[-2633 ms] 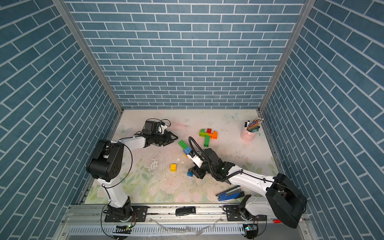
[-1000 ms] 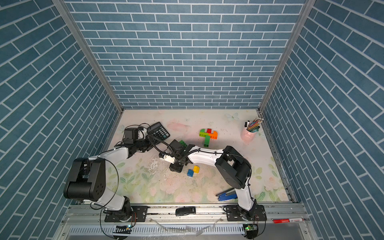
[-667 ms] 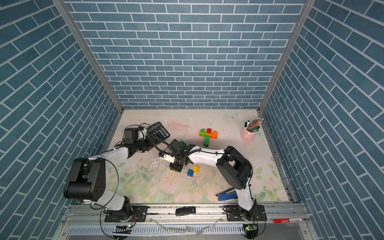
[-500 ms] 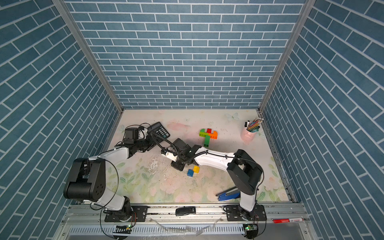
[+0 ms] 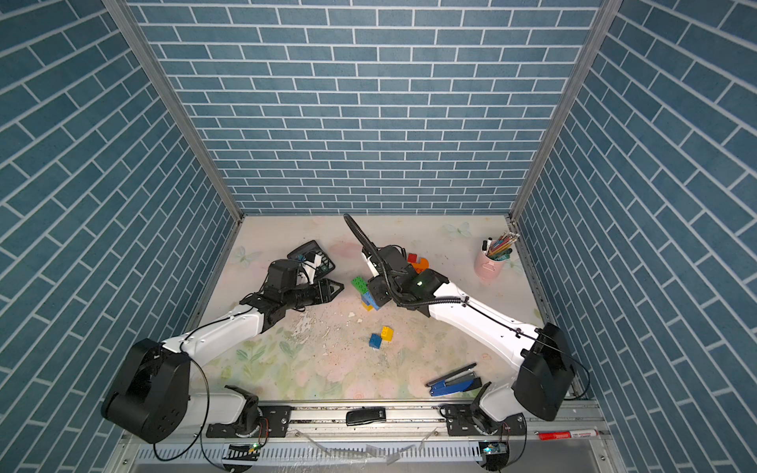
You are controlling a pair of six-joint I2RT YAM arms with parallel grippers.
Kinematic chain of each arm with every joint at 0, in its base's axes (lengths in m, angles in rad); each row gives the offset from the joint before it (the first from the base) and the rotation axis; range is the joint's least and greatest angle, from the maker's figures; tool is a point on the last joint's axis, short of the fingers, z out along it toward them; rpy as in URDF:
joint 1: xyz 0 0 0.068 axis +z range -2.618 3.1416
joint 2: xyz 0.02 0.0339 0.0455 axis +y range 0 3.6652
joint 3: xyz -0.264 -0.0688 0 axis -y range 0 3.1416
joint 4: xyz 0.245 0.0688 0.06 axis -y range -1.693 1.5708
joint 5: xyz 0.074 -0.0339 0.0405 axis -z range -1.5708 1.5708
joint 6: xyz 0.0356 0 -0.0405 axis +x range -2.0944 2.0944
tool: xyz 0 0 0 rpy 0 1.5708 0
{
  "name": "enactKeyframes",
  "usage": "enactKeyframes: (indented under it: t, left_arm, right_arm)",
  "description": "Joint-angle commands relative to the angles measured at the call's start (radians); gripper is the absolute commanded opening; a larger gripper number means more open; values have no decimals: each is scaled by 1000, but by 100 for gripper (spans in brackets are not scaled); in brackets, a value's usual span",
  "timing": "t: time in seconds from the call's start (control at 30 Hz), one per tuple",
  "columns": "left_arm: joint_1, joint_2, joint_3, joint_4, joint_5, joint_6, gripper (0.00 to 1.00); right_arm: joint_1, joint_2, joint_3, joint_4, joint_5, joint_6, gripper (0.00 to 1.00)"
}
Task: Assemble a fork with lego
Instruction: Assemble the lego brick with the lego brick.
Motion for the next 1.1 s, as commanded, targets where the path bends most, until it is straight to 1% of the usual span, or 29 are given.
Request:
enactKeyframes:
  t: [0.0,0.13,0.3,0.6,1.07]
  left_arm:
    - [-36,25,-16,22,-50,10,51]
    - [-65,55,-29,60,-58,-7,51]
    - [-94,76,-32,81,-65,-11,51]
    - [-101,90,-36,91,-69,-17,51]
    - [-109,123,-26,101,-57,-19,51]
  right_arm:
    - [-12,46,53,-87,-107,58,0]
    - [-53,109,109,-119,-223,20,0]
    - [-68,213,217,-198,-260,-38,0]
    - [-72,314,319,-266,-226,-94,0]
    - [-70,367,338,-238,-205,-92,0]
